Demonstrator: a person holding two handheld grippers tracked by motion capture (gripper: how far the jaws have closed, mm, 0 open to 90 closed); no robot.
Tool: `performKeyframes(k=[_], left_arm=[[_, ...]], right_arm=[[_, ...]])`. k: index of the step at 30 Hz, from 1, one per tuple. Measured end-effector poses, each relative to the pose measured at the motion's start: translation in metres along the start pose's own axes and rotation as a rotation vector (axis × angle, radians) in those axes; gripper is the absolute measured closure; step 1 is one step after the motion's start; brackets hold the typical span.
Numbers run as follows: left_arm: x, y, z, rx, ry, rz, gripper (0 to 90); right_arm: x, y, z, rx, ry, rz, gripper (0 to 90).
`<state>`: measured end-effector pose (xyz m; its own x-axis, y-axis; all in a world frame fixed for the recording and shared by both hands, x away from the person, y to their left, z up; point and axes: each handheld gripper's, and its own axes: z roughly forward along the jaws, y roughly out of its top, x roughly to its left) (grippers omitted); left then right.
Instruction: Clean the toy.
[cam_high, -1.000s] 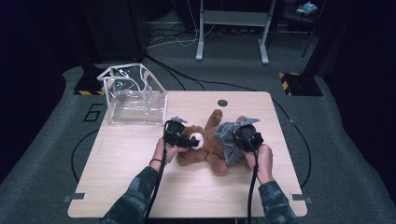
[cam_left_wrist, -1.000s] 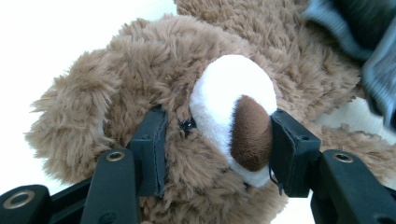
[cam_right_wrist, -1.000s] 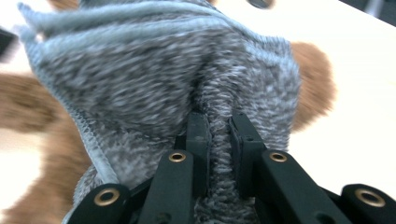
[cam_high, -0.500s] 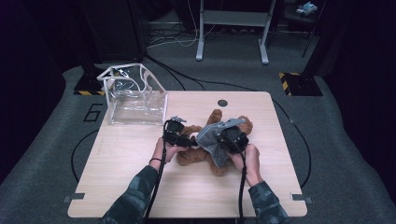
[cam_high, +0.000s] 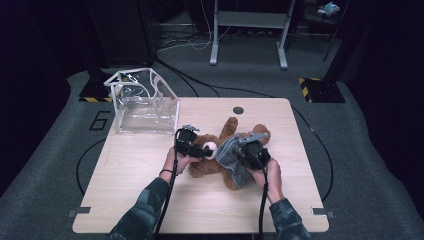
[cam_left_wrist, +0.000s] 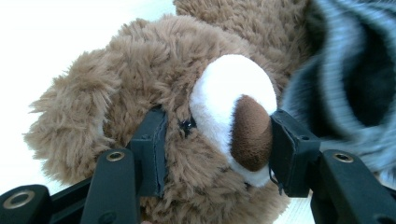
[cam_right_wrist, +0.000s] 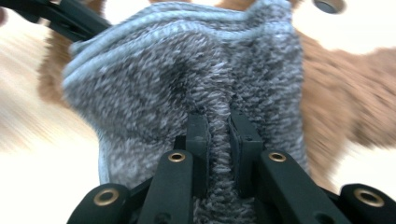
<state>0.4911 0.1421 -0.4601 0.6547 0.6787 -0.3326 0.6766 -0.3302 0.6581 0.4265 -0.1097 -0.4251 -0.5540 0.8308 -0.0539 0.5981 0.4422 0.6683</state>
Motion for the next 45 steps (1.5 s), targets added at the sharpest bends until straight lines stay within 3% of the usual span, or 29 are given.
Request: performKeyframes(k=[7,11,18,22,27,30,32,41,43,45], left_arm=[[0.000,0.000,0.000,-0.002,-0.004,0.002,45.4],[0.000,-0.001,0.000,-0.004,-0.006,-0.003,45.3],[0.000,-0.001,-0.001,-0.003,-0.006,-0.002,45.3],[0.001,-0.001,-0.001,-0.003,-0.006,0.000,45.3],[0.000,-0.001,0.000,-0.002,-0.004,0.005,45.3],[0.000,-0.001,0.000,-0.005,-0.003,0.006,45.3],[0.000,0.000,0.000,-0.004,-0.002,0.006,45.3],[-0.001,-0.001,0.000,-0.001,-0.003,0.006,45.3],[-0.001,-0.001,0.000,-0.004,-0.005,0.004,45.3],[0.000,-0.001,0.000,-0.004,-0.006,0.003,45.2]], right_arm=[[-0.032,-0.022,-0.016,-0.002,-0.061,0.100,80.6],[-0.040,-0.026,-0.021,0.014,-0.084,0.116,80.3],[-0.055,-0.007,-0.045,-0.080,-0.124,0.136,80.2],[-0.068,0.008,-0.039,-0.101,-0.110,0.151,80.2],[-0.075,0.008,0.000,0.009,-0.089,0.151,80.4],[-0.083,-0.001,0.018,0.026,-0.069,0.192,80.6],[-0.086,-0.004,0.024,0.048,-0.077,0.192,80.6],[-0.100,-0.028,0.047,0.219,-0.129,0.213,80.6],[-0.105,-0.032,0.045,0.247,-0.160,0.196,80.5],[-0.110,-0.032,0.033,0.228,-0.188,0.213,80.5]])
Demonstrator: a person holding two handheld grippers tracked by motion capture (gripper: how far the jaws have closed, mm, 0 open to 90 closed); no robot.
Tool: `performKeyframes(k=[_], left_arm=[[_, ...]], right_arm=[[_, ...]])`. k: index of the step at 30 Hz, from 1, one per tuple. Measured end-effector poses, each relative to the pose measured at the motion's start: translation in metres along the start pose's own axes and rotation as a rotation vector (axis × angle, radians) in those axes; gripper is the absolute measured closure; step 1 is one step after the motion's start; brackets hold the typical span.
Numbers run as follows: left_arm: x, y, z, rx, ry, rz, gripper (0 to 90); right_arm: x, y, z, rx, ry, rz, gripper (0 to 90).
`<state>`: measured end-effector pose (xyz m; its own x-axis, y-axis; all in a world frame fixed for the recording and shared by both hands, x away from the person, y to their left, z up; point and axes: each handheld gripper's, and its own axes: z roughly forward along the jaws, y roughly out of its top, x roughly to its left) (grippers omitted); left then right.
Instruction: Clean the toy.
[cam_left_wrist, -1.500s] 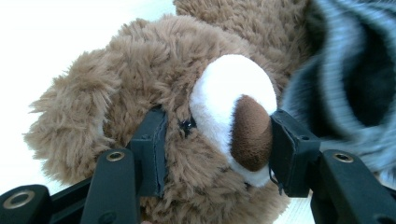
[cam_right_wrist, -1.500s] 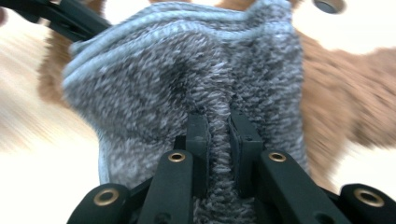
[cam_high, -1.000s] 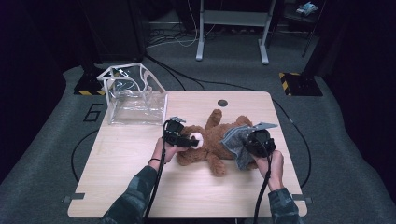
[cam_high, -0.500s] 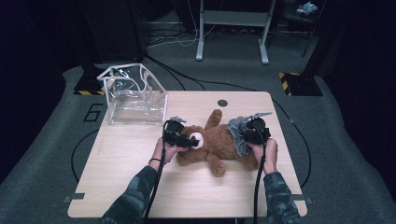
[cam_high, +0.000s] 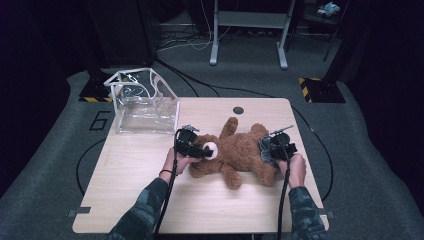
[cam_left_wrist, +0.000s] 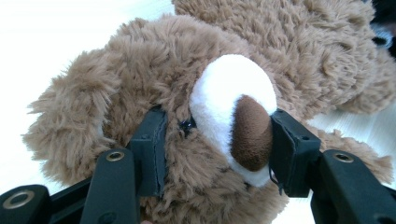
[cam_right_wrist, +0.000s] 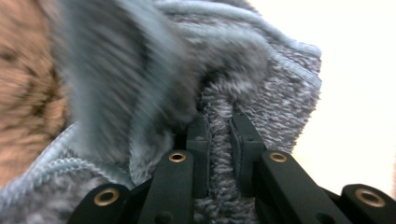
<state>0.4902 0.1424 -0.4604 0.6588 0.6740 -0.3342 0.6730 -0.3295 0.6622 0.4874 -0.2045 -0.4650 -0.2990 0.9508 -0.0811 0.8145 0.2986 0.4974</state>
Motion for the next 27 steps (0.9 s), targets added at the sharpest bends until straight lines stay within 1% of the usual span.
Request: performKeyframes(k=[1,2,3,4,5,6,7,8,9,11,12,13,14,15,16,17,18,19,20,21,23,24,25,27], left_arm=[[0.000,0.000,0.000,-0.001,0.001,0.000,45.2],[0.000,0.000,0.000,0.000,0.002,0.000,45.2],[0.000,0.000,0.000,-0.001,0.002,0.000,45.2],[0.000,0.000,0.000,-0.001,0.001,-0.001,45.2],[0.000,0.000,0.000,-0.001,0.002,-0.001,45.2],[0.000,0.000,0.000,0.000,0.003,-0.001,45.2],[0.000,0.000,0.000,0.000,0.002,-0.001,45.2],[-0.001,0.000,0.000,0.000,0.004,-0.001,45.2],[-0.001,0.000,0.000,0.002,0.004,-0.001,45.2],[-0.001,0.000,0.000,0.002,0.005,-0.001,45.2],[-0.001,0.000,0.000,0.003,0.005,-0.001,45.2],[-0.001,0.000,0.000,0.002,0.005,-0.002,45.2],[-0.001,0.000,0.000,0.002,0.005,-0.002,45.2],[-0.001,0.000,0.000,0.002,0.005,-0.001,45.2],[-0.001,0.000,0.000,0.000,0.005,0.000,45.2],[-0.001,0.000,0.000,0.000,0.005,0.000,45.2],[-0.001,0.000,0.000,-0.001,0.006,0.000,45.2],[-0.001,0.000,0.000,-0.001,0.006,0.001,45.2],[-0.001,0.000,0.000,-0.001,0.005,0.001,45.2],[-0.001,0.000,0.000,0.000,0.005,0.001,45.2],[-0.001,0.000,0.000,0.000,0.004,0.001,45.2],[-0.001,0.000,0.001,0.000,0.004,0.001,45.2],[-0.001,0.000,0.000,0.001,0.004,0.002,45.2],[-0.001,0.000,0.000,0.002,0.004,0.003,45.2]], right_arm=[[-0.004,0.000,-0.011,-0.027,-0.009,0.006,80.5],[-0.007,0.001,-0.021,-0.059,-0.009,0.016,80.5],[-0.010,0.003,-0.038,-0.115,0.014,0.033,80.4],[-0.010,0.004,-0.043,-0.133,0.027,0.041,80.5],[-0.010,0.005,-0.053,-0.178,0.049,0.046,80.5],[-0.009,0.007,-0.062,-0.206,0.079,0.043,80.4],[-0.005,0.009,-0.069,-0.226,0.097,0.048,80.5],[-0.002,0.012,-0.073,-0.251,0.125,0.020,80.4],[0.003,0.015,-0.074,-0.262,0.152,0.011,80.4],[0.012,0.019,-0.071,-0.257,0.184,-0.010,80.4],[0.019,0.021,-0.065,-0.244,0.200,-0.025,80.4],[0.022,0.022,-0.060,-0.235,0.208,-0.028,80.5],[0.028,0.022,-0.053,-0.212,0.212,-0.037,80.5],[0.033,0.023,-0.044,-0.177,0.192,-0.048,80.5],[0.035,0.022,-0.038,-0.171,0.184,-0.057,80.6],[0.036,0.021,-0.030,-0.163,0.168,-0.052,80.7],[0.036,0.021,-0.028,-0.158,0.162,-0.045,80.7],[0.035,0.020,-0.025,-0.156,0.166,-0.039,80.7],[0.034,0.019,-0.023,-0.151,0.148,-0.040,80.8],[0.034,0.018,-0.021,-0.133,0.132,-0.042,80.9],[0.033,0.015,-0.016,-0.115,0.125,-0.030,80.9],[0.032,0.013,-0.014,-0.097,0.122,-0.020,80.9],[0.030,0.012,-0.010,-0.095,0.119,-0.029,80.9],[0.026,0.007,-0.001,-0.063,0.102,-0.017,80.9]])
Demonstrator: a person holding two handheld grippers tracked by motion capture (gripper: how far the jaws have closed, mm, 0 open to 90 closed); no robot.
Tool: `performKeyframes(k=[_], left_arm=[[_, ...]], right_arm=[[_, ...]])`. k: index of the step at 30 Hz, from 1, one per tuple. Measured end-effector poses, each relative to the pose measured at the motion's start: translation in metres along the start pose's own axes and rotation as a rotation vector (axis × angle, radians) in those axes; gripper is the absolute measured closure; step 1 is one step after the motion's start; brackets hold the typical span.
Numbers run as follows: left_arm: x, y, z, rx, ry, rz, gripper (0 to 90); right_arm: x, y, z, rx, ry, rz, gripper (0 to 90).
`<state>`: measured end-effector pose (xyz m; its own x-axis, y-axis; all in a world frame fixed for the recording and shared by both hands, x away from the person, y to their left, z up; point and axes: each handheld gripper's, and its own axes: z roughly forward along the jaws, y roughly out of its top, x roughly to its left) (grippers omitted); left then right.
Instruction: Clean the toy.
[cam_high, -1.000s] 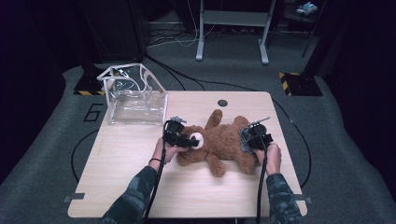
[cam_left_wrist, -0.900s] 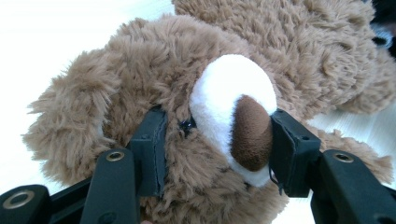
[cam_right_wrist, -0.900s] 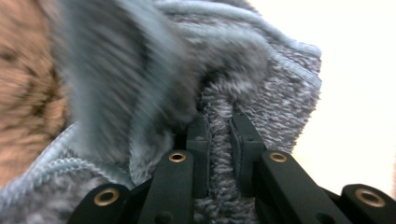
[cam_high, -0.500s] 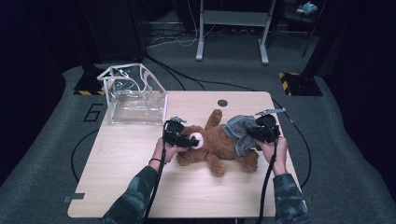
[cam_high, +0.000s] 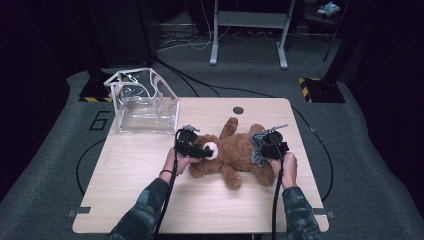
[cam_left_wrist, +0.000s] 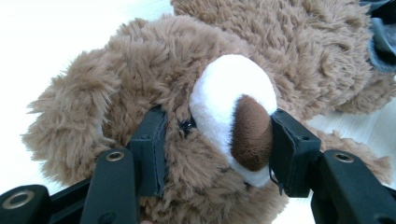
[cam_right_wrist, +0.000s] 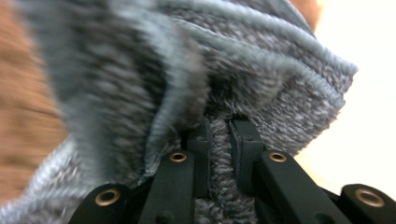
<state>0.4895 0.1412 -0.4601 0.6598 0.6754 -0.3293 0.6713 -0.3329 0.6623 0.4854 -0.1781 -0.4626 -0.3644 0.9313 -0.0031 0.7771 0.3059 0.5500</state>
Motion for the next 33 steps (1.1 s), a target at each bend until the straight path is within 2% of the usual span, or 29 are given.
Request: performKeyframes(k=[2,4,6,7,8,11,12,14,17,19,21,23,24,26,28,33], left_arm=[[0.000,0.000,0.000,0.003,-0.002,-0.001,45.1],[0.000,0.000,0.000,0.001,0.000,-0.001,45.1],[0.000,-0.001,-0.001,-0.002,-0.002,-0.002,45.1],[0.000,-0.001,-0.001,-0.002,-0.003,-0.001,45.1],[0.000,-0.001,-0.001,-0.002,-0.002,-0.001,45.1],[0.000,-0.001,-0.001,-0.002,0.000,0.000,45.1],[0.000,-0.001,-0.001,-0.003,-0.001,-0.002,45.1],[0.000,-0.001,0.000,-0.003,-0.001,-0.005,45.1],[0.001,0.000,0.000,-0.003,0.001,-0.008,45.0],[0.000,0.000,0.000,-0.002,0.001,-0.008,44.9],[0.000,0.000,0.000,-0.003,0.002,-0.008,44.9],[0.000,0.000,-0.001,0.001,0.003,-0.005,44.8],[-0.001,0.000,0.000,-0.001,0.008,-0.003,44.8],[-0.001,0.000,0.000,0.004,0.007,0.001,44.7],[-0.001,0.000,0.000,0.004,0.008,0.003,44.6],[-0.002,0.000,0.000,0.003,0.009,0.000,44.4]], right_arm=[[-0.004,-0.005,0.008,0.037,-0.016,0.006,80.9],[-0.010,-0.010,0.012,0.078,-0.056,0.013,80.8],[-0.015,-0.013,0.011,0.091,-0.070,0.003,80.8],[-0.025,-0.017,0.001,0.079,-0.100,0.018,80.6],[-0.029,-0.018,-0.007,0.069,-0.110,0.033,80.6],[-0.035,-0.019,-0.040,-0.015,-0.109,0.059,80.5],[-0.034,-0.018,-0.051,-0.047,-0.105,0.065,80.4],[-0.027,-0.015,-0.071,-0.107,-0.076,0.045,80.3],[-0.007,-0.007,-0.086,-0.148,-0.031,0.004,80.2],[0.009,-0.003,-0.086,-0.155,0.003,-0.027,80.2],[0.023,0.000,-0.076,-0.138,0.023,-0.074,80.1],[0.036,-0.001,-0.059,-0.099,0.017,-0.113,79.9],[0.039,-0.003,-0.051,-0.080,-0.009,-0.130,80.0],[0.040,-0.007,-0.043,-0.081,-0.019,-0.129,80.1],[0.037,-0.011,-0.044,-0.081,-0.012,-0.118,80.1],[0.028,-0.025,-0.046,-0.038,-0.023,-0.122,80.3]])
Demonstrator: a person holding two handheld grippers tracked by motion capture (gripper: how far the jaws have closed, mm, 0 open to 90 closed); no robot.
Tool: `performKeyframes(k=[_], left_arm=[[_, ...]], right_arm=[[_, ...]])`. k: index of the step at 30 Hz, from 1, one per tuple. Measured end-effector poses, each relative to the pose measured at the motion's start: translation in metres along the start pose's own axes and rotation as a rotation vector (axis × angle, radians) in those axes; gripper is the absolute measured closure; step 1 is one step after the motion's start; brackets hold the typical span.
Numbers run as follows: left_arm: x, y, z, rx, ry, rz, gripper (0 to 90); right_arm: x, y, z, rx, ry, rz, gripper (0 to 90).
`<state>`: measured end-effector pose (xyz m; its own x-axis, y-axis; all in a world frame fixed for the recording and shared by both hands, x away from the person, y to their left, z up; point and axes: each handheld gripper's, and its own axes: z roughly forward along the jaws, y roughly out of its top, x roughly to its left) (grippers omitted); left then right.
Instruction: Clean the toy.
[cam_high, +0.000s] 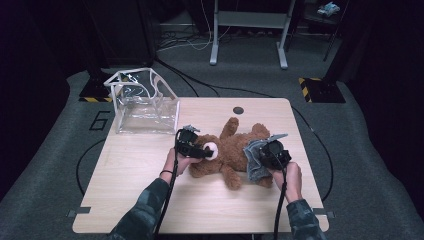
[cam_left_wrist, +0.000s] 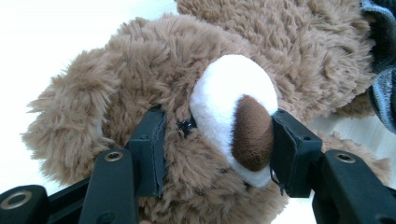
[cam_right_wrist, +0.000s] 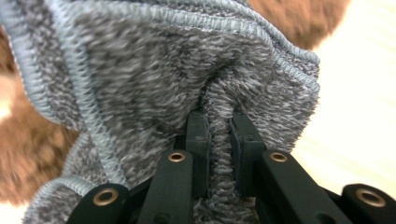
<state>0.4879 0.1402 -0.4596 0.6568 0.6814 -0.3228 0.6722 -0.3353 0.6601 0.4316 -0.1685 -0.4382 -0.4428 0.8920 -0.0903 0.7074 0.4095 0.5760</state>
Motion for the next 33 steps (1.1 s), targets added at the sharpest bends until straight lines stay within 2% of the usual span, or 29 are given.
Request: performKeyframes(k=[4,10,11,13,16,19,21,23,26,28,30,33], left_arm=[[0.000,-0.001,0.000,-0.001,-0.002,0.001,44.3],[0.001,-0.002,0.000,-0.010,-0.003,-0.003,44.3],[0.001,-0.002,0.000,-0.011,-0.004,-0.005,44.3],[0.001,-0.002,-0.001,-0.010,-0.004,-0.004,44.3],[0.001,-0.002,-0.001,-0.009,-0.004,-0.004,44.3],[0.001,-0.001,-0.001,-0.007,-0.003,-0.004,44.3],[0.001,-0.001,-0.001,-0.007,-0.002,-0.005,44.4],[0.001,-0.001,-0.001,-0.007,-0.001,-0.005,44.4],[0.001,-0.001,-0.001,-0.006,-0.001,-0.006,44.4],[0.001,-0.002,-0.001,-0.006,-0.003,-0.008,44.4],[0.001,-0.001,-0.001,-0.002,-0.004,-0.003,44.4],[0.001,-0.001,-0.001,0.001,-0.006,-0.002,44.4]], right_arm=[[-0.004,-0.015,-0.005,0.029,0.006,0.004,80.4],[-0.014,-0.034,-0.014,0.121,-0.037,-0.016,80.3],[-0.017,-0.037,-0.016,0.123,-0.043,-0.007,80.3],[-0.025,-0.039,-0.025,0.090,-0.039,0.016,80.3],[-0.029,-0.029,-0.045,-0.016,-0.030,0.055,80.3],[-0.023,-0.010,-0.059,-0.099,-0.013,0.057,80.1],[-0.017,0.000,-0.061,-0.120,-0.011,0.035,80.1],[-0.005,0.015,-0.052,-0.129,-0.007,0.013,80.0],[0.005,0.023,-0.031,-0.097,-0.006,-0.018,80.0],[0.009,0.023,-0.015,-0.057,-0.019,-0.034,80.1],[0.010,0.017,-0.004,-0.039,-0.024,-0.038,80.3],[0.008,0.007,-0.002,-0.023,-0.023,-0.030,80.4]])
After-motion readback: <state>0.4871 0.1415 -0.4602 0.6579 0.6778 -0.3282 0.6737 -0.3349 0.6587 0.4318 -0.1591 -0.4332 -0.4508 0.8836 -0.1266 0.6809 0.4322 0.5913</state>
